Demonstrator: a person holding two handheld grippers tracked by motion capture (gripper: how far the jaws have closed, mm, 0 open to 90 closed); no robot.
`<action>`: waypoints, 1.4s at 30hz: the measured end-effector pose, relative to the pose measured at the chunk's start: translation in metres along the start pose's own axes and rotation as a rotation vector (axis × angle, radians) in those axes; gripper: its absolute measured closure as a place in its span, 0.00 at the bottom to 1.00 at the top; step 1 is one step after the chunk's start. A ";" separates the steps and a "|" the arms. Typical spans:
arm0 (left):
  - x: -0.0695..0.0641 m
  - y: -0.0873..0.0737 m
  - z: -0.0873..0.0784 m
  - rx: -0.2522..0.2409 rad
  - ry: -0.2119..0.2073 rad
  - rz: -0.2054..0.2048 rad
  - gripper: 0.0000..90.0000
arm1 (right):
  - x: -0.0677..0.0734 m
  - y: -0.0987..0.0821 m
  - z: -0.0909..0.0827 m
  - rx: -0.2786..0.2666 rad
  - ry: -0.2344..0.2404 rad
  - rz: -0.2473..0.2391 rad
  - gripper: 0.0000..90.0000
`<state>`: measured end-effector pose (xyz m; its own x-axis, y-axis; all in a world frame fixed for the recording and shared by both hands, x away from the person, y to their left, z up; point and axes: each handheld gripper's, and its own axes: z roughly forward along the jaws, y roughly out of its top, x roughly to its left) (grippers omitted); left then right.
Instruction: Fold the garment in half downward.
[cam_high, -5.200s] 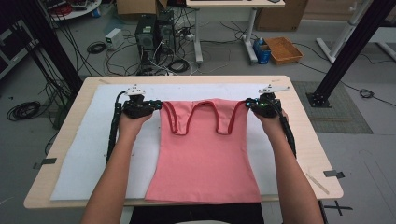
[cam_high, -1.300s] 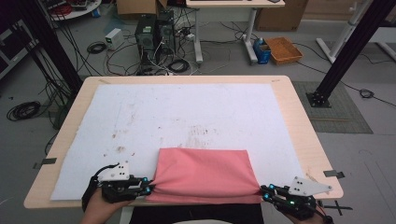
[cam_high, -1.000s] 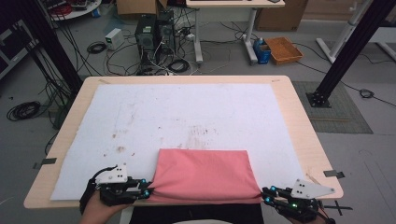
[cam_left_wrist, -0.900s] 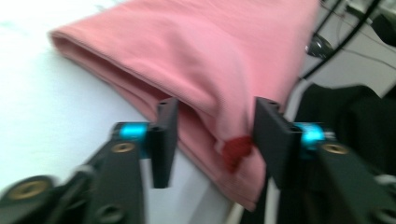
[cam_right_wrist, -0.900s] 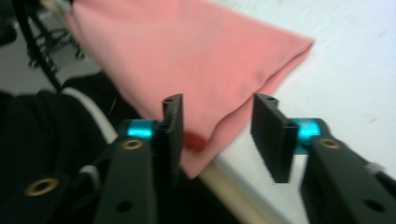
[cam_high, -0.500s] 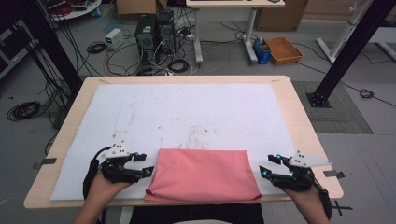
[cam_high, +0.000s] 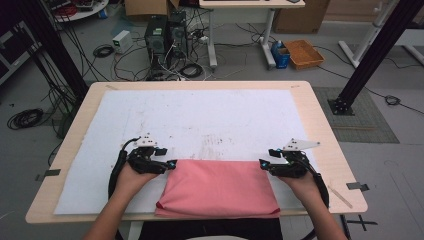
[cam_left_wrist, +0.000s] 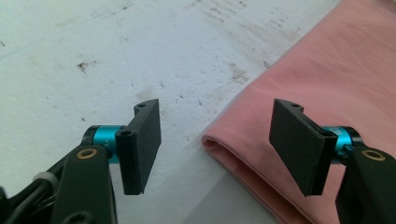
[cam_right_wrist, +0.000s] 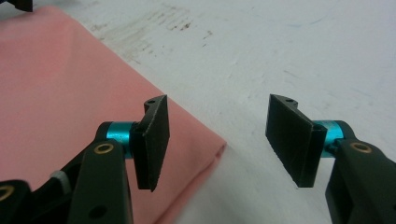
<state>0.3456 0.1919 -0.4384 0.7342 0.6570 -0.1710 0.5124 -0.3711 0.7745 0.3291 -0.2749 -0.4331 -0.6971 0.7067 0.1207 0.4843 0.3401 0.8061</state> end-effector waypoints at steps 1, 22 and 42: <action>0.000 0.000 0.001 0.003 -0.005 -0.006 0.38 | -0.001 0.000 0.006 0.015 0.006 -0.001 0.45; -0.011 -0.007 0.006 0.043 -0.006 0.114 0.91 | -0.004 -0.010 0.011 0.097 0.069 -0.013 0.95; 0.004 0.013 0.002 -0.054 0.022 0.110 0.94 | -0.012 0.021 0.009 0.066 0.015 -0.088 0.95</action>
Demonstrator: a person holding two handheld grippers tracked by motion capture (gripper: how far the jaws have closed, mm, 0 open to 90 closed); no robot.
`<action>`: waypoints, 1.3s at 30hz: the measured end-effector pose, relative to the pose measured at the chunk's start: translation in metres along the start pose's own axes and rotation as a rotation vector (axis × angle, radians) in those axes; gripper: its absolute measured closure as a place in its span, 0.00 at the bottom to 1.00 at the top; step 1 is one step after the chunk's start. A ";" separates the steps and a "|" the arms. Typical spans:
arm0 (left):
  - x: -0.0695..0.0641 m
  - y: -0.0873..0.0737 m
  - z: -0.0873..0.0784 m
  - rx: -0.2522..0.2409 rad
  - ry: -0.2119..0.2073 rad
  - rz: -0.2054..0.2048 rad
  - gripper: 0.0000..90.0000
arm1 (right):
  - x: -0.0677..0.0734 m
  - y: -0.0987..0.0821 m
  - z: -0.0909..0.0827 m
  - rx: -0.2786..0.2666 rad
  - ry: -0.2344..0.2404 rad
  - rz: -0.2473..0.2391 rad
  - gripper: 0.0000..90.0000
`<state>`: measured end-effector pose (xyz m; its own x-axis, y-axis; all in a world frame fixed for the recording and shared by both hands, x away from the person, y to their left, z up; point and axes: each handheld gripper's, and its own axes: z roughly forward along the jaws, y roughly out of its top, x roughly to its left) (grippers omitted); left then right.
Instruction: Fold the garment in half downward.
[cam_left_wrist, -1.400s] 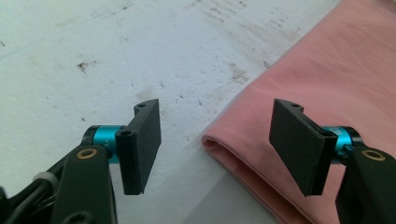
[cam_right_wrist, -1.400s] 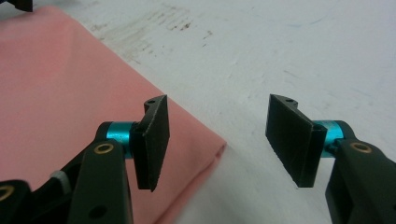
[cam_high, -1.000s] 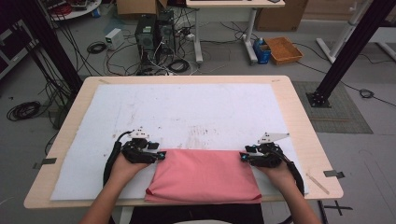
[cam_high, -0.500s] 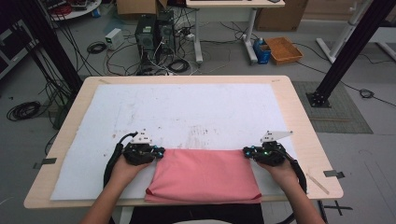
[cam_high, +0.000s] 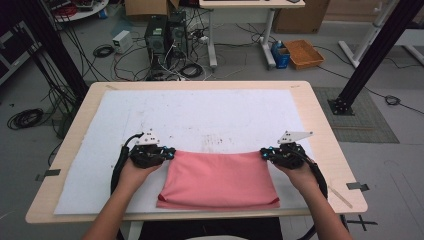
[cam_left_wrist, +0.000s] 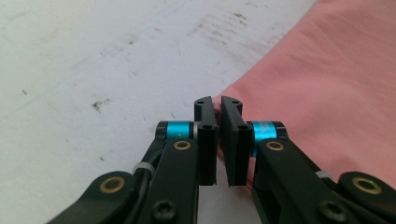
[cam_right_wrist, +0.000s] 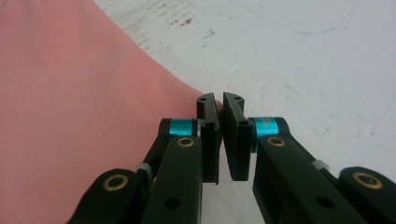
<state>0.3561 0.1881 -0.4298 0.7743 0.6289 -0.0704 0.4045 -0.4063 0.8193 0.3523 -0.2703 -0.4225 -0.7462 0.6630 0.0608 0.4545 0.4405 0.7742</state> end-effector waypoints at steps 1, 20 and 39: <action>0.002 0.001 0.002 0.004 0.005 0.002 0.94 | -0.002 0.001 0.001 -0.001 -0.007 0.003 0.95; 0.032 0.011 0.031 0.014 0.046 -0.075 0.94 | -0.038 0.014 0.039 0.013 -0.062 0.012 0.95; 0.032 0.020 0.036 0.018 0.102 -0.070 0.69 | -0.046 0.014 0.039 -0.015 -0.104 0.086 0.71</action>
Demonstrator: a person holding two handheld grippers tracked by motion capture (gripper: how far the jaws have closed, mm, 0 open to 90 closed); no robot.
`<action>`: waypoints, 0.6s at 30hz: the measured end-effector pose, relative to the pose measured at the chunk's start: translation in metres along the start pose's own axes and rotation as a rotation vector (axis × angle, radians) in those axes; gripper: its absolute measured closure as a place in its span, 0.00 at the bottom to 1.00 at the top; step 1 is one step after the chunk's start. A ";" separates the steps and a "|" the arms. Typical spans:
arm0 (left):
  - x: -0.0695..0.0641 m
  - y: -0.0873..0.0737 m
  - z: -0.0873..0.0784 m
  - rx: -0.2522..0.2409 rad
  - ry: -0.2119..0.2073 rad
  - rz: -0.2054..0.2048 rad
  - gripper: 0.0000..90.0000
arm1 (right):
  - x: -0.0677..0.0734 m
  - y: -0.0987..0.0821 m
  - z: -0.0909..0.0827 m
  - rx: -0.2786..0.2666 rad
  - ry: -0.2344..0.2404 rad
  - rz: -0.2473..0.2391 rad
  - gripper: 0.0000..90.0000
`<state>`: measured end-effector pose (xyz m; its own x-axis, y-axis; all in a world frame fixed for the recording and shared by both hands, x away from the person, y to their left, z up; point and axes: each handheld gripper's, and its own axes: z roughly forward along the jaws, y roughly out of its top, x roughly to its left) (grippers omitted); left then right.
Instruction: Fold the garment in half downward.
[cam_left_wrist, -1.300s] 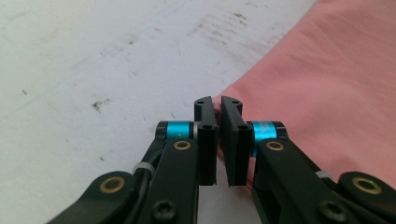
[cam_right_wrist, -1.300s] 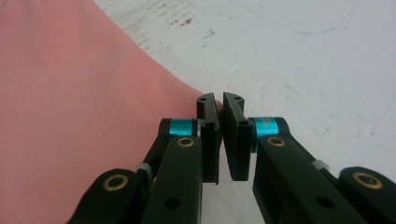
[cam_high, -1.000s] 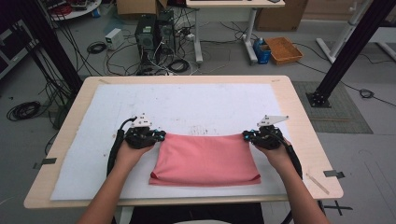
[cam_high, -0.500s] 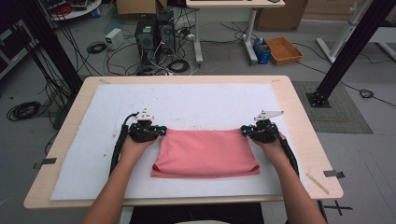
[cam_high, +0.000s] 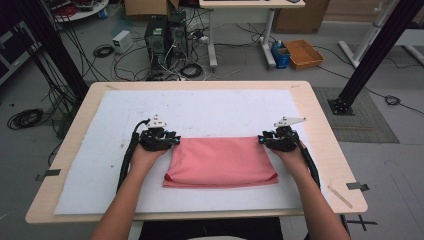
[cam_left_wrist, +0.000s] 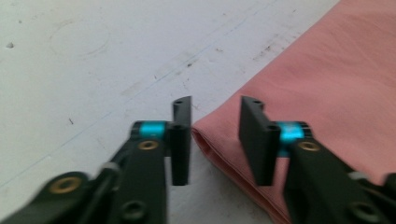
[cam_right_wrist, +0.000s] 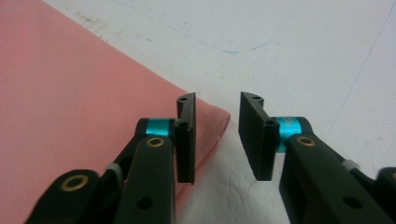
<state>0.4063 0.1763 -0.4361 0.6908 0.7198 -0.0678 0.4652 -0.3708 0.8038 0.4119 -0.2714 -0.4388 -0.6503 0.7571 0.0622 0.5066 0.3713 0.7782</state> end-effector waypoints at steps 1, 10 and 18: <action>0.000 0.000 -0.001 0.005 -0.005 -0.009 0.63 | 0.000 -0.001 -0.001 0.003 -0.003 0.004 0.69; -0.010 -0.009 -0.018 -0.037 -0.016 -0.020 0.47 | 0.013 -0.014 -0.016 0.047 0.019 -0.008 0.50; -0.019 -0.006 -0.034 -0.068 -0.037 -0.011 0.46 | 0.027 -0.008 -0.019 0.040 0.057 -0.035 0.50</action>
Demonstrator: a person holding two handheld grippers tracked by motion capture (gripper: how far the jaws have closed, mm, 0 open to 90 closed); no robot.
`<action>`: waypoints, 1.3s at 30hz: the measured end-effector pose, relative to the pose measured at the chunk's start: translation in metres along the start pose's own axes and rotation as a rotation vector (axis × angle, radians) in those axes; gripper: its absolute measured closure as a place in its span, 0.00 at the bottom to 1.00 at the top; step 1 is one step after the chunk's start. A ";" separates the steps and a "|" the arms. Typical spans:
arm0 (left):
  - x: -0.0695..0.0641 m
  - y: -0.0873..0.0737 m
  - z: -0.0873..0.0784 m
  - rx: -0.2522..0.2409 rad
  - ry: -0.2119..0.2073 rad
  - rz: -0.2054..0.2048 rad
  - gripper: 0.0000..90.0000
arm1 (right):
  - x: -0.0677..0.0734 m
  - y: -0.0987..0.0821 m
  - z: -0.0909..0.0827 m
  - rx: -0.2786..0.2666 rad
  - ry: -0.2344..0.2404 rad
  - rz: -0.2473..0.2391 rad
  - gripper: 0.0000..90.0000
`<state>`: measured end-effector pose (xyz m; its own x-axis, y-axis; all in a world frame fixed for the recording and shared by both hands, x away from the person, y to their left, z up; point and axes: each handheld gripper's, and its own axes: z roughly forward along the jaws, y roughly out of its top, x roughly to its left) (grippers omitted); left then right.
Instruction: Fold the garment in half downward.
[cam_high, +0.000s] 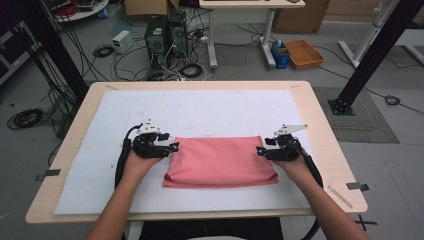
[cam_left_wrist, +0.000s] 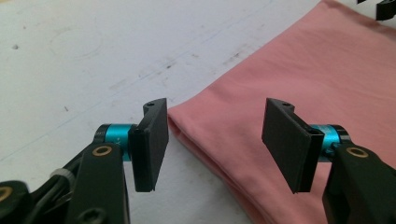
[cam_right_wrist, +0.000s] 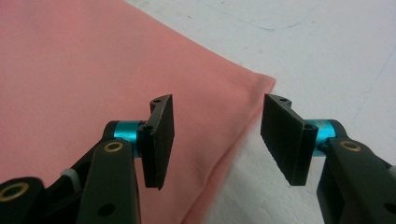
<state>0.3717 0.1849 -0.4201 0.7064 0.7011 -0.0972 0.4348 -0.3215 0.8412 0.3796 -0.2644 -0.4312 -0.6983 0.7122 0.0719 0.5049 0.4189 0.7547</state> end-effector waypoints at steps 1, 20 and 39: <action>-0.001 0.000 -0.001 0.001 -0.007 0.008 0.46 | 0.002 0.001 0.000 0.007 0.007 -0.006 0.50; -0.014 -0.014 -0.026 -0.010 -0.024 0.006 0.41 | 0.029 0.013 0.009 0.029 0.036 -0.075 0.44; -0.012 -0.022 -0.044 -0.023 -0.020 -0.014 0.33 | 0.018 0.047 -0.003 -0.066 0.028 -0.044 0.31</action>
<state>0.3290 0.2111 -0.4138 0.7111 0.6929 -0.1195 0.4322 -0.2967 0.8516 0.3896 -0.2338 -0.3926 -0.7336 0.6773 0.0550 0.4395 0.4112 0.7986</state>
